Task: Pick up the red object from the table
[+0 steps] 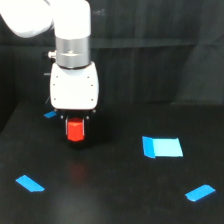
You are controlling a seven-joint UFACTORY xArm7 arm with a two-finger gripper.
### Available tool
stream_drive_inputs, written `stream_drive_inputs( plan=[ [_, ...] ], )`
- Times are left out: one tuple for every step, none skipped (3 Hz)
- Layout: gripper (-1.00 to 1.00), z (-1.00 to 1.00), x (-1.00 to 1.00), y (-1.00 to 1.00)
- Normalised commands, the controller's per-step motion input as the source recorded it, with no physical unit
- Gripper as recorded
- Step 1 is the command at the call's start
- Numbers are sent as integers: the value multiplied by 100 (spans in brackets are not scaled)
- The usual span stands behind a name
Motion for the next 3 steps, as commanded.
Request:
stream_drive_inputs(
  plan=[
    [-100, 98, 15, -13],
    [-100, 100, 15, 6],
    [-100, 93, 19, 5]
  ],
)
